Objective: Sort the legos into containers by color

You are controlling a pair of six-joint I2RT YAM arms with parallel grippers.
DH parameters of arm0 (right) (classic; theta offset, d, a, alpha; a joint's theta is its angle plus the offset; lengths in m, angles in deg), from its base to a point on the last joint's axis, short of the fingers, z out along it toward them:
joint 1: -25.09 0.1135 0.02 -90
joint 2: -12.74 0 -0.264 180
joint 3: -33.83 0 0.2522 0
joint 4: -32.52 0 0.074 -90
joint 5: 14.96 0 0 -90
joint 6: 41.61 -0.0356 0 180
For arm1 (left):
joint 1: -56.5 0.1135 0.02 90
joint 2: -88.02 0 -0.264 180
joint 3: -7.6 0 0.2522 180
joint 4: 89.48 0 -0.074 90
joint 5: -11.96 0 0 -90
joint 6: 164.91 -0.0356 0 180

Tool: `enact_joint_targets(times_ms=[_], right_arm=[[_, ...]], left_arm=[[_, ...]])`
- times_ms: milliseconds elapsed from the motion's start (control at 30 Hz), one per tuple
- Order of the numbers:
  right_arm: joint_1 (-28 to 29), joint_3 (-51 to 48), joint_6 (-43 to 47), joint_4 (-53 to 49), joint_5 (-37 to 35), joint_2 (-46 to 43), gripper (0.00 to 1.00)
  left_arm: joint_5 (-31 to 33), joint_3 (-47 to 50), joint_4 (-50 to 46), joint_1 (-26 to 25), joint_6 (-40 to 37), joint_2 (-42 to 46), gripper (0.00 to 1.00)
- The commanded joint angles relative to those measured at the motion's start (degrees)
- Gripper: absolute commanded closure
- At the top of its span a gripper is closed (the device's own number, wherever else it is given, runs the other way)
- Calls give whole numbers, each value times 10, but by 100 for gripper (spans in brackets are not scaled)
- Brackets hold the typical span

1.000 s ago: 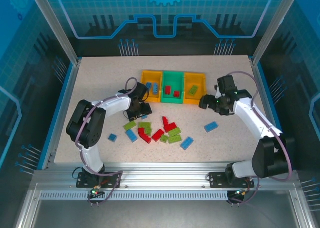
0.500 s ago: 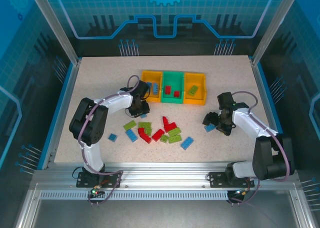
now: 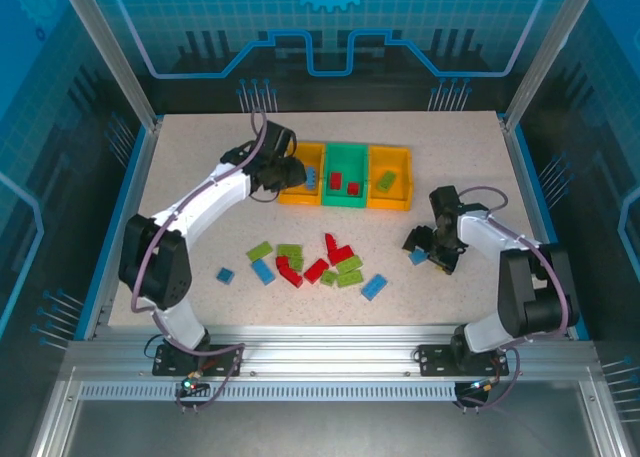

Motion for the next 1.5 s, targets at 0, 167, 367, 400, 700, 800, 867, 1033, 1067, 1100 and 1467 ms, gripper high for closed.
enact_joint_targets(times_ms=[0,167,367,400,700,800,867,1033,1067,1100,1467], right_arm=[[-5,18,-10,4,-10,29,18],[-5,21,-7,15,-16,59,27],[-2,27,6,8,-33,67,54],[0,28,12,5,-38,66,60],[66,80,49,-17,-57,-1,77],[105,120,58,1,-38,-26,79],[126,147,65,28,-5,-34,80],[175,244,85,87,84,10,77],[181,268,88,96,108,31,78],[188,291,90,99,127,53,80],[229,547,61,89,222,291,81]], left_arm=[[-21,-58,-15,20,-51,-71,71],[-43,-133,-20,45,-60,-155,71],[-57,-166,-29,47,-66,-197,65],[-59,-162,-29,47,-65,-197,62],[-65,-115,-20,31,-52,-144,14],[-66,-83,-3,29,-37,-110,1],[-60,-56,17,29,-24,-75,1],[-38,25,63,29,1,16,1],[-34,45,70,30,9,36,1],[-25,67,75,32,18,56,1],[-14,273,42,83,46,187,1]])
